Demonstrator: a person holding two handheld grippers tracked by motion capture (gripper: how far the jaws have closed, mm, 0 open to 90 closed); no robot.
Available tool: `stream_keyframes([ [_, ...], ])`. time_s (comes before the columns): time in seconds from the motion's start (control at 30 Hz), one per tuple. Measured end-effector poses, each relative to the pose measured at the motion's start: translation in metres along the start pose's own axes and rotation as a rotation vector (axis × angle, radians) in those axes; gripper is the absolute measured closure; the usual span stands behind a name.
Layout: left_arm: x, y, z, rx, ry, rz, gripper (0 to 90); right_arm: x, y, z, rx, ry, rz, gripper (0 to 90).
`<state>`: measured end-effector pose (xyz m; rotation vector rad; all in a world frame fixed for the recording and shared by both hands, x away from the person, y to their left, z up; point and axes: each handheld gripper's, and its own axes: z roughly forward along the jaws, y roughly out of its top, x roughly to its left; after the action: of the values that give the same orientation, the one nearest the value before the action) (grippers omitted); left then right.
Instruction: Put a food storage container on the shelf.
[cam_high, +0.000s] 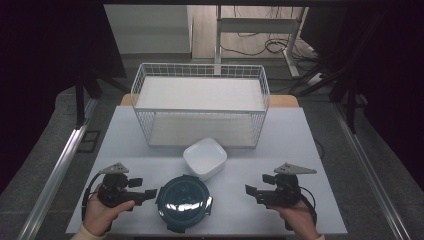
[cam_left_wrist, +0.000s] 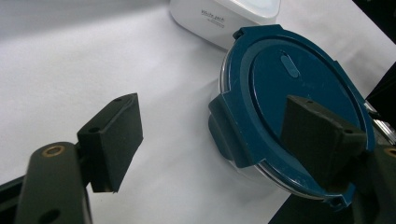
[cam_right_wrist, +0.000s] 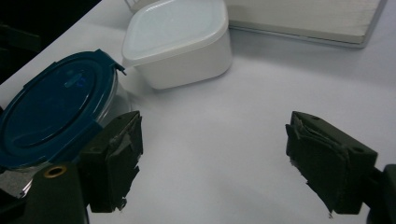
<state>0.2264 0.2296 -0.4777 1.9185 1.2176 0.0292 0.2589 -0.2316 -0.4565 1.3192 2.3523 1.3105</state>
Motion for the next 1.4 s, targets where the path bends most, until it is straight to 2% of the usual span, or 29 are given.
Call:
stream_keyframes([
  [0.07, 0.000, 0.000, 0.001, 0.003, 0.001, -0.002, 19.4, 0.003, 0.000, 0.000, 0.003, 0.004, 0.002, 18.1],
  [0.13, 0.000, 0.000, 0.002, 0.005, 0.000, -0.004, 19.0, 0.005, -0.001, 0.001, 0.006, 0.021, 0.018, 17.2],
  [0.17, -0.001, 0.000, 0.003, 0.006, -0.003, -0.008, 18.5, 0.010, -0.001, 0.003, 0.007, 0.044, 0.035, 16.0],
  [0.27, -0.001, -0.001, 0.003, 0.003, -0.011, -0.020, 17.3, 0.017, -0.001, 0.006, 0.015, 0.066, 0.057, 14.7],
  [0.43, -0.002, -0.001, 0.004, 0.009, -0.035, -0.047, 15.1, 0.038, -0.005, 0.018, 0.048, 0.118, 0.102, 12.4],
  [0.57, -0.005, -0.001, 0.008, 0.022, -0.057, -0.056, 14.0, 0.050, -0.008, 0.028, 0.070, 0.166, 0.138, 11.6],
  [0.6, -0.005, -0.001, 0.008, 0.022, -0.057, -0.056, 13.8, 0.050, -0.008, 0.028, 0.070, 0.166, 0.138, 11.6],
  [0.63, -0.005, -0.001, 0.010, 0.027, -0.064, -0.059, 13.6, 0.057, -0.009, 0.035, 0.087, 0.180, 0.152, 11.3],
  [0.77, -0.004, -0.001, 0.014, 0.035, -0.092, -0.080, 13.3, 0.065, -0.011, 0.043, 0.107, 0.184, 0.158, 10.9],
  [0.9, -0.002, -0.001, 0.021, 0.038, -0.145, -0.125, 13.5, 0.075, -0.016, 0.057, 0.139, 0.210, 0.187, 10.9],
  [1.03, -0.001, -0.001, 0.027, 0.040, -0.171, -0.153, 13.8, 0.082, -0.019, 0.065, 0.151, 0.218, 0.203, 10.9],
  [1.17, 0.002, -0.005, 0.037, 0.062, -0.215, -0.193, 15.2, 0.090, -0.024, 0.078, 0.153, 0.229, 0.267, 11.3],
  [1.2, 0.002, -0.005, 0.037, 0.062, -0.215, -0.193, 16.3, 0.090, -0.024, 0.078, 0.153, 0.229, 0.267, 11.3],
  [1.23, 0.002, -0.006, 0.039, 0.072, -0.231, -0.202, 16.8, 0.092, -0.026, 0.083, 0.157, 0.239, 0.309, 12.2],
  [1.4, 0.003, -0.009, 0.043, 0.086, -0.256, -0.223, 20.1, 0.097, -0.032, 0.090, 0.166, 0.252, 0.361, 13.9],
])
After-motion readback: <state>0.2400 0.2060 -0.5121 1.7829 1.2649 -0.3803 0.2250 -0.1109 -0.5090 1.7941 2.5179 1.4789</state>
